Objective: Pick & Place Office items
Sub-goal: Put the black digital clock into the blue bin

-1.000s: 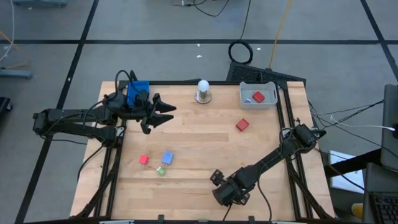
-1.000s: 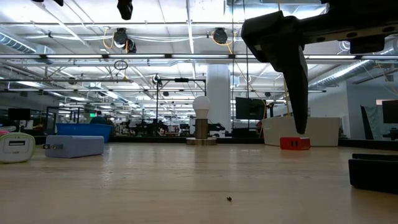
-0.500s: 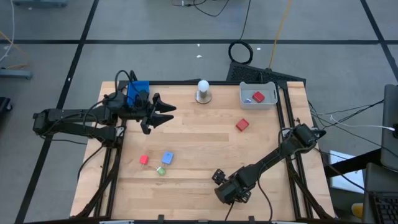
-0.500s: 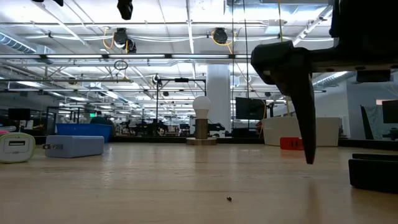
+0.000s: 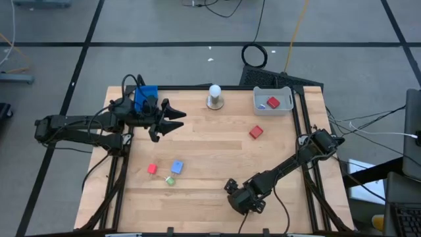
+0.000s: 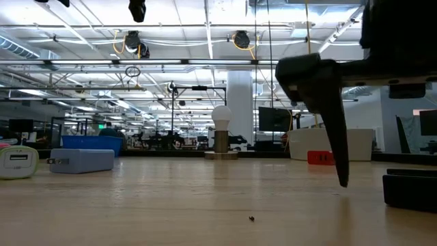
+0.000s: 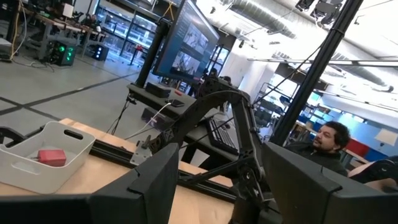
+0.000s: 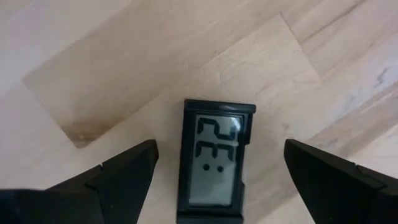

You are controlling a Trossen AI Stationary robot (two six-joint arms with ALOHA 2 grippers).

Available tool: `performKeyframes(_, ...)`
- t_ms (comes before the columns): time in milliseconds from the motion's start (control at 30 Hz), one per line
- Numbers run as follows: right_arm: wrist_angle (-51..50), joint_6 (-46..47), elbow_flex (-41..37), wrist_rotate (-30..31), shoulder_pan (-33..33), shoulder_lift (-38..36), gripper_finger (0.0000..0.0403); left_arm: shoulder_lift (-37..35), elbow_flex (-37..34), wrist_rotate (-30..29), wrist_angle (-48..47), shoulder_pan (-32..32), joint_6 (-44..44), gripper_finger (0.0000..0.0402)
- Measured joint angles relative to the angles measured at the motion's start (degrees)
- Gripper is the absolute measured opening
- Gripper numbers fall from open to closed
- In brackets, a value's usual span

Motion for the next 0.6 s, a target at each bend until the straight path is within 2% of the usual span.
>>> performKeyframes(67, -0.37, 1.32, -0.01, -2.31, -0.10, 0.07, 0.0350, 0.00, 0.00, 0.00, 0.02, -0.01, 0.02, 0.0230)
performKeyframes(367, -1.01, 1.33, -0.07, -4.53, 0.07, 0.21, 0.0348, 0.00, 0.00, 0.00, 0.02, 0.00, -0.04, 0.0230)
performKeyframes(600, -1.21, 0.13, -0.09, -5.05, 0.15, 0.23, 0.0299, 0.00, 0.00, 0.00, 0.04, 0.00, -0.37, 0.0230)
